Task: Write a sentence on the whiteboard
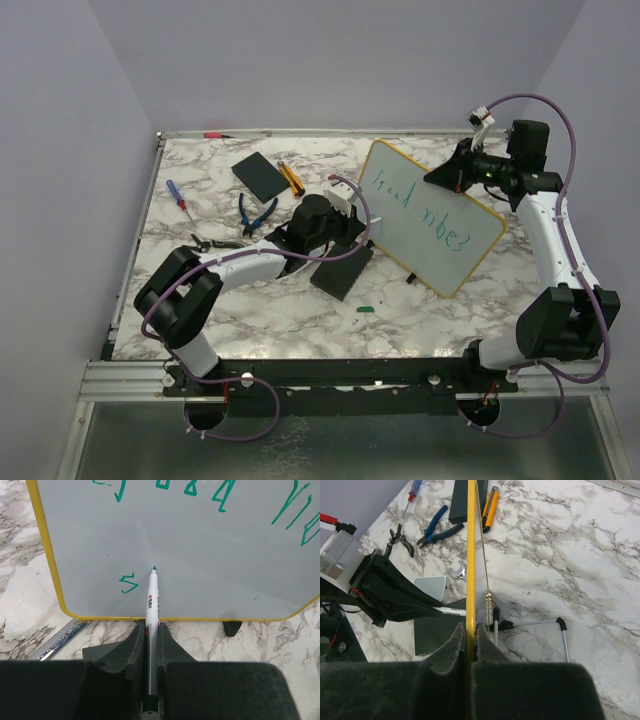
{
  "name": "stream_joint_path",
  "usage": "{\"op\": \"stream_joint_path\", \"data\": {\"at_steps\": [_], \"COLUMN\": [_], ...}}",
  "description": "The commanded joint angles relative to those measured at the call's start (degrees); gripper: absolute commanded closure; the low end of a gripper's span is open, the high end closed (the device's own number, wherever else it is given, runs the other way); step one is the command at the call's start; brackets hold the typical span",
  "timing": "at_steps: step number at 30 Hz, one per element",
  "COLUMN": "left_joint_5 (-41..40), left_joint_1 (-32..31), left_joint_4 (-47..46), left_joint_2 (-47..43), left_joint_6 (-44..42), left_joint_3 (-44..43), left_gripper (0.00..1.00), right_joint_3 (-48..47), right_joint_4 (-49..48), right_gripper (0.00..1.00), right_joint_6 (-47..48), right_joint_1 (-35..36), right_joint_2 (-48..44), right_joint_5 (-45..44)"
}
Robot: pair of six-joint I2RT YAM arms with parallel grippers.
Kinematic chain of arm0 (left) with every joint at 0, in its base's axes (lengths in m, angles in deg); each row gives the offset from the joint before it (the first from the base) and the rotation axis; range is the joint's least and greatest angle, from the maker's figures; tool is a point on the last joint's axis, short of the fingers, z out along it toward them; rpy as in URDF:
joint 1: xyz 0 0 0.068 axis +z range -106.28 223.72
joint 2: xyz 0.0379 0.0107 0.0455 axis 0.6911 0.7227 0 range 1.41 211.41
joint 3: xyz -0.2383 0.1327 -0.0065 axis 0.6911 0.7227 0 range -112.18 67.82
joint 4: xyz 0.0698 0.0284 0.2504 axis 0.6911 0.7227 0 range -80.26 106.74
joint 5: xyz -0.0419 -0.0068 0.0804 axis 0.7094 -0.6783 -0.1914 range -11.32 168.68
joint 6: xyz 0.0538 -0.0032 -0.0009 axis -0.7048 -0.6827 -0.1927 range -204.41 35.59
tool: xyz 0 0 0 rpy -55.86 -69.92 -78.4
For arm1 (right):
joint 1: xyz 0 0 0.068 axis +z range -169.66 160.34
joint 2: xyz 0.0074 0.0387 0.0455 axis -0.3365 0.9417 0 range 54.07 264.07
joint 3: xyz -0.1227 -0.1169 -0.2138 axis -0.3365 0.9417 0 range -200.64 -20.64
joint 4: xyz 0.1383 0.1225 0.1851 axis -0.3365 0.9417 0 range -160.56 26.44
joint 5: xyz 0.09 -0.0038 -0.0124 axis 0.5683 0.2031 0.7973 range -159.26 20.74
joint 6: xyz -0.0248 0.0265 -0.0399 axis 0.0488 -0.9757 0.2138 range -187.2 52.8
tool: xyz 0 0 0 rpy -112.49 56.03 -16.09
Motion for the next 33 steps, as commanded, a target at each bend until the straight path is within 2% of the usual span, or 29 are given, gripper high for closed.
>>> {"op": "stream_joint_path", "data": {"at_steps": [1,33], "left_joint_5": [-1.6,-3.3], "left_joint_1": [-0.1,-1.7], "left_joint_4": [0.7,1.8], "left_joint_2": [0.9,3.1], "left_joint_6": [-0.4,0.3], "left_joint_3": [-0.3,1.2], "left_gripper": [1.00,1.00], "right_joint_3": [1.4,1.3], "right_joint_4": [3.0,2.9], "right_gripper": [0.99,0.99], "right_joint_6": [-0.5,-0.5], "right_joint_1": [0.7,0.7], "right_joint_2": [0.4,0.5], "right_joint_5": [1.5,1.6]}}
